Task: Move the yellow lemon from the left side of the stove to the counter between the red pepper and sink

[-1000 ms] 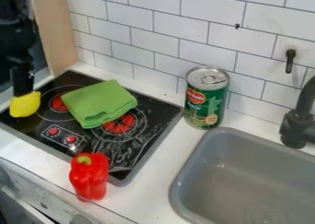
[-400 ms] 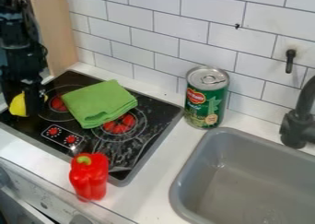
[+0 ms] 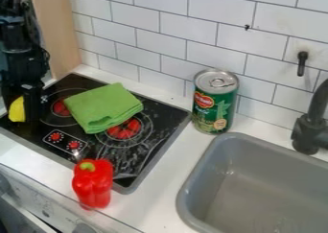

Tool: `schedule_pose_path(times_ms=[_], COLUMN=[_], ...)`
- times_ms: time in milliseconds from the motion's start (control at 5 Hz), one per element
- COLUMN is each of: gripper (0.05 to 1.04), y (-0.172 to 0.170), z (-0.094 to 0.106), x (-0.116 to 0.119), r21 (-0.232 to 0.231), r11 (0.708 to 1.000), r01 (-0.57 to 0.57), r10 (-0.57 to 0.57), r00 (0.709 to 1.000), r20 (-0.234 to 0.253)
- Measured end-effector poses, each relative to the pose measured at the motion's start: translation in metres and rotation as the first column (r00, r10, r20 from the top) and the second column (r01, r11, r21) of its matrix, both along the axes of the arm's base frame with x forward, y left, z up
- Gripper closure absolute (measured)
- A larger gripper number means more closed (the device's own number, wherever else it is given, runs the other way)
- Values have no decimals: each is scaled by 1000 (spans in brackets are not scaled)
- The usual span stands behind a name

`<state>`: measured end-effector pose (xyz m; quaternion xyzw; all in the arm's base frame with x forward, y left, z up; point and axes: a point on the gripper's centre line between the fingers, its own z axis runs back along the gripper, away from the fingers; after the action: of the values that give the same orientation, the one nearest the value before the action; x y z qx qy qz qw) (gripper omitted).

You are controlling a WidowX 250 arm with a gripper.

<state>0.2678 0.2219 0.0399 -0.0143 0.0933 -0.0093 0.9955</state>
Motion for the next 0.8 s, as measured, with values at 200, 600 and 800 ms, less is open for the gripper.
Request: schedule_pose_path(times_ms=[200,600,800], gripper=[255,255,255], y=[-14,-52,-104], z=[19,56,63], x=[1,8,52], r21=[34,121,96], r11=[999,992,973], r01=[26,27,208], r10=[-27,-41,-221], r00=[999,992,964], r20=[28,117,149])
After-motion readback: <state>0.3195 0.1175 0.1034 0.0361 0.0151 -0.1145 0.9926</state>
